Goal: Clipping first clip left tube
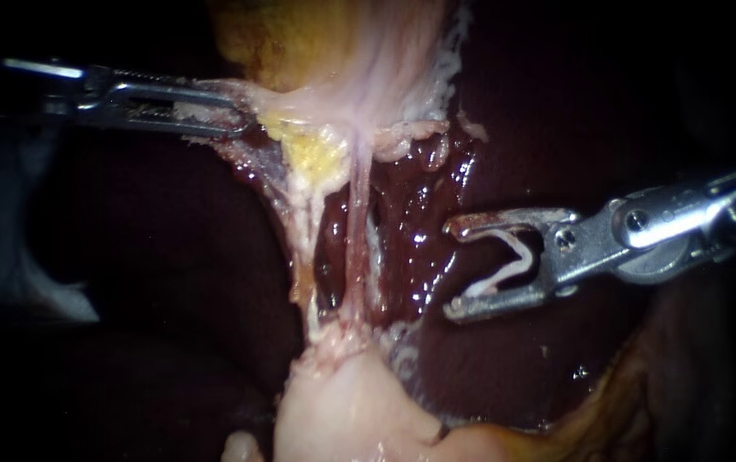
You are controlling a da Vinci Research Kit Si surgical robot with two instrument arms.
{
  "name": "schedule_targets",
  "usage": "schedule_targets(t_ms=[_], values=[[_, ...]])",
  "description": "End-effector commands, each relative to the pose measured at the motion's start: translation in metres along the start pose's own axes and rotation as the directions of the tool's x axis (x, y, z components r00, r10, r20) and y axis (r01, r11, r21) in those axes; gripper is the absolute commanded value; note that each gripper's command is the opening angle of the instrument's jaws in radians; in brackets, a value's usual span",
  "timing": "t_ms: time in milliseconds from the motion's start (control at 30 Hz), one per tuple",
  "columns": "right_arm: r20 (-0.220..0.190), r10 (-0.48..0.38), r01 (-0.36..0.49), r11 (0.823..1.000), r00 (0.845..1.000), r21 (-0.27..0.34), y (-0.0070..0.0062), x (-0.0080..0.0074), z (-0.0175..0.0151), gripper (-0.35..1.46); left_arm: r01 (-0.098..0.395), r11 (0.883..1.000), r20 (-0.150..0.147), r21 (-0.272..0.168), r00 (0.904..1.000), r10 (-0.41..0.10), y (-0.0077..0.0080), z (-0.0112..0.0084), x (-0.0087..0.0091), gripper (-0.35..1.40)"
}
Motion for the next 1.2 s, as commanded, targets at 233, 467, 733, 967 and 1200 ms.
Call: schedule_targets(t_ms=[233,467,733,967,1200], values=[[0.000,0.000,0.000,1.000,1.000,0.000,0.0000,0.0000,0.0000,0.47,0.000,1.000,0.001,-0.002,1.0000,0.000,0.0001,-0.0004,0.0000,-0.35],[0.000,0.000,0.000,1.000,1.000,0.000,0.0000,0.0000,0.0000,0.47,0.011,1.000,-0.012,-0.018,0.9999,-0.012,0.0009,-0.0033,0.0015,-0.35],[0.000,0.000,0.000,1.000,1.000,0.000,0.0000,0.0000,0.0000,0.47,0.037,0.999,-0.055,-0.006,0.9978,-0.037,0.0018,-0.0084,0.0040,-0.35],[0.000,0.000,0.000,1.000,1.000,0.000,0.0000,0.0000,0.0000,0.47,0.038,0.999,-0.068,-0.001,0.9970,-0.038,0.0021,-0.0111,0.0043,-0.35],[0.000,0.000,0.000,1.000,1.000,0.000,-0.0001,0.0001,0.0002,0.47,0.041,0.999,-0.072,0.002,0.9966,-0.041,0.0024,-0.0113,0.0042,-0.35]])
